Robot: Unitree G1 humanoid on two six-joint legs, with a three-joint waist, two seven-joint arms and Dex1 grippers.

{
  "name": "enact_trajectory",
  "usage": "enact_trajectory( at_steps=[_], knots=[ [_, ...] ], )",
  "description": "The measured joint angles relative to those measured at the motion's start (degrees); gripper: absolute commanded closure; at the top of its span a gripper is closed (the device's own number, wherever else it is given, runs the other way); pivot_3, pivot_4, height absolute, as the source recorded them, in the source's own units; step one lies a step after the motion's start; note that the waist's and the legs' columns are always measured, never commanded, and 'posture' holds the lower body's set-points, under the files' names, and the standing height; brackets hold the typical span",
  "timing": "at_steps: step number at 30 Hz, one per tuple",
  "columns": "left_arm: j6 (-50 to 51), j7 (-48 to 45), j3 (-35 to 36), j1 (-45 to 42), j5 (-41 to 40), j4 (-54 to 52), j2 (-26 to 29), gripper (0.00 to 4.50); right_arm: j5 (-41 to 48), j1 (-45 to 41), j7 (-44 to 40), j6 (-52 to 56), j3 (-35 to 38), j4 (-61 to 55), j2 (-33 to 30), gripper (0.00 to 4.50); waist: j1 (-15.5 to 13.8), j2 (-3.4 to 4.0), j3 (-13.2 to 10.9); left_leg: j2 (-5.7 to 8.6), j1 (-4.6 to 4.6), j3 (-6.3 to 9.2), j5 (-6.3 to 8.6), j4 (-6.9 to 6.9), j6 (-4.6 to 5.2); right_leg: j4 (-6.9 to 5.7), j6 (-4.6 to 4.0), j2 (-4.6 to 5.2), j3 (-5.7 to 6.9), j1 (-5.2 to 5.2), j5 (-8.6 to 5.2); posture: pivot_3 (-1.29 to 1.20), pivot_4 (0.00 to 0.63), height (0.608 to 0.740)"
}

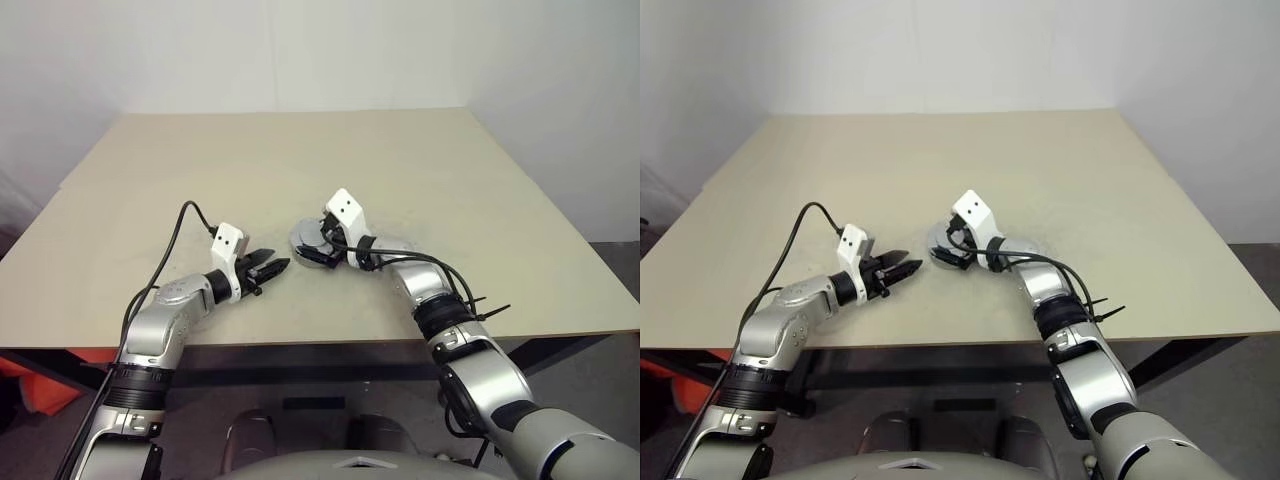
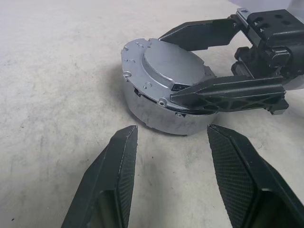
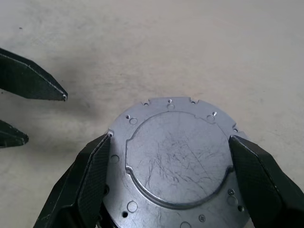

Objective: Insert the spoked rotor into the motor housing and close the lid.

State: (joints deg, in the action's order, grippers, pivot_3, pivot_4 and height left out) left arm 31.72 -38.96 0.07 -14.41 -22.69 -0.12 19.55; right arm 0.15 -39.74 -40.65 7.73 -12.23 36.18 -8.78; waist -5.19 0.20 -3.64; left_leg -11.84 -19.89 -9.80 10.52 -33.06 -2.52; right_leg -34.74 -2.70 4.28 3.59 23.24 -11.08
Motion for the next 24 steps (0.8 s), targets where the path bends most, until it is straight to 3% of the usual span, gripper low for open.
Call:
enact_trajectory(
  at_steps=[23,24],
  knots=[
    [-0.07,0.26,0.00,-0.19,0.07,0.58,0.03,2.04,1.17,-0.57,-1.84,2.23,1.48,0.34,0.32,0.01,0.04,0.00,0.00,0.00,0.02,0.00,0.00,0.00,0.00,0.00,-0.07,0.00,0.00,-0.01,0.04,0.00,0.000,0.740],
    [-0.08,0.26,0.00,-0.22,0.07,0.72,0.03,2.04,1.17,-0.57,-1.87,2.26,1.48,0.32,0.32,0.19,0.03,0.00,0.00,0.00,0.02,0.00,0.00,0.00,0.00,0.00,-0.07,0.00,0.00,-0.01,0.04,0.00,0.000,0.740]
  ],
)
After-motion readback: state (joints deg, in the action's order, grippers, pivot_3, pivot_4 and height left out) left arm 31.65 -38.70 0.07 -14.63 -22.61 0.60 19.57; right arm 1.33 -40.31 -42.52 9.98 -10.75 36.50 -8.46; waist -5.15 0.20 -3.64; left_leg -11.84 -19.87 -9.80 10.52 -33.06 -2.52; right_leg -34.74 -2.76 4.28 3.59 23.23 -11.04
